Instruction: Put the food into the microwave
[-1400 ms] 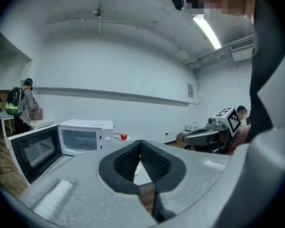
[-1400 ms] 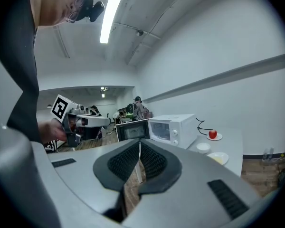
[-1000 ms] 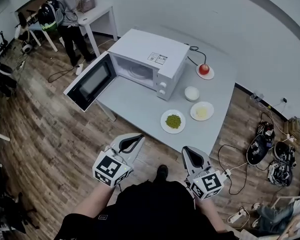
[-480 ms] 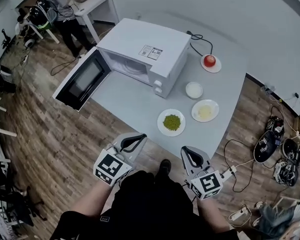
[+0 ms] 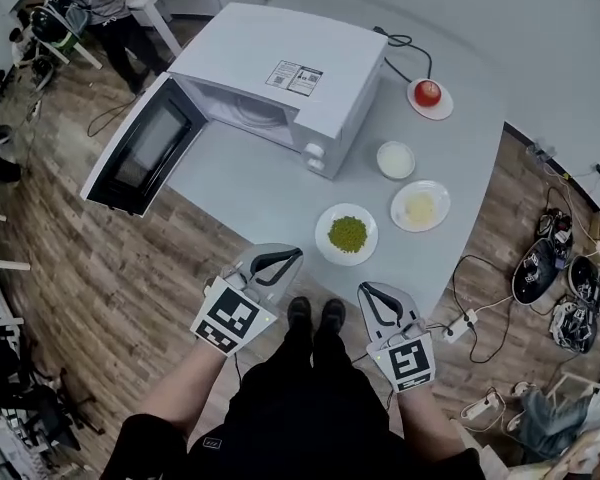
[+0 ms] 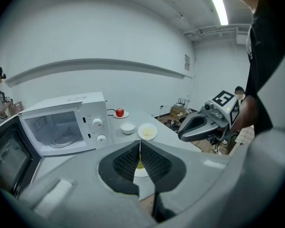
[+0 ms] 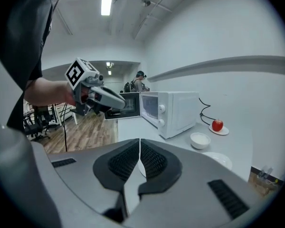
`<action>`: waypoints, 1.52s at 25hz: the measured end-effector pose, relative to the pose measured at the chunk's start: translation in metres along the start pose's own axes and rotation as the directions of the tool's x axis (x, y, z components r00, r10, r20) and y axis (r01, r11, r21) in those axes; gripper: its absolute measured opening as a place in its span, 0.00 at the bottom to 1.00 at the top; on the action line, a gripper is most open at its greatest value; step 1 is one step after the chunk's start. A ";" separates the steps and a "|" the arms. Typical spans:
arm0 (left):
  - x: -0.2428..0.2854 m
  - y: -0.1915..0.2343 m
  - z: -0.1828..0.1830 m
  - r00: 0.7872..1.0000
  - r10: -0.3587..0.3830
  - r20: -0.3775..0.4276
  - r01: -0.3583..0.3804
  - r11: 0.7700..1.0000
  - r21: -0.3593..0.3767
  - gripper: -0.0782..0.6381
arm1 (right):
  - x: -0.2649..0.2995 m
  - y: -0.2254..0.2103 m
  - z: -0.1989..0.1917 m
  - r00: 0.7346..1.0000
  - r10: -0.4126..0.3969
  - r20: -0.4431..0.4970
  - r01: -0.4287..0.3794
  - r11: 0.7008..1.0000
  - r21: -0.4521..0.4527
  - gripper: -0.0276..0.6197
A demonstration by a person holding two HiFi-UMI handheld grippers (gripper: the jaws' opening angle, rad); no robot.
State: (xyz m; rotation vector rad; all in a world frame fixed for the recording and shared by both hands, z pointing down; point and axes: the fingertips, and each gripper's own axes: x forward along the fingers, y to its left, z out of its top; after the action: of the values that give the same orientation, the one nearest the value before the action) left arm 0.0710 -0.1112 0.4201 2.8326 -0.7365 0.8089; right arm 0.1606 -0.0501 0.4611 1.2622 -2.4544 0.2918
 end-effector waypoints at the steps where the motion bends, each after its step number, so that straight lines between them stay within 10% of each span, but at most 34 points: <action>1: 0.008 0.003 -0.003 1.000 -0.014 -0.013 0.014 1.000 0.009 0.12 | 0.006 0.000 -0.006 1.000 0.001 -0.016 -0.002 1.000 -0.013 0.07; 14: 0.100 0.009 -0.060 0.967 -0.137 -0.215 0.159 0.983 0.091 0.12 | 0.053 -0.012 -0.090 0.979 -0.037 -0.199 -0.033 0.941 -0.337 0.07; 29: 0.162 0.037 -0.112 0.898 -0.213 -0.385 0.273 0.956 0.107 0.24 | 0.088 -0.014 -0.142 0.948 -0.160 -0.276 -0.103 0.664 -0.740 0.08; 38: 0.190 0.052 -0.112 0.872 -0.201 -0.445 0.316 0.927 0.200 0.24 | 0.099 -0.017 -0.142 0.939 -0.212 -0.272 -0.105 0.576 -0.811 0.17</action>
State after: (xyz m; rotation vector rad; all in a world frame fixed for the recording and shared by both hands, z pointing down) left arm 0.1340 -0.2121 0.6127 2.7291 -0.1849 1.4939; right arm 0.1536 -0.0844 0.6317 0.7553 -1.8230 -0.5711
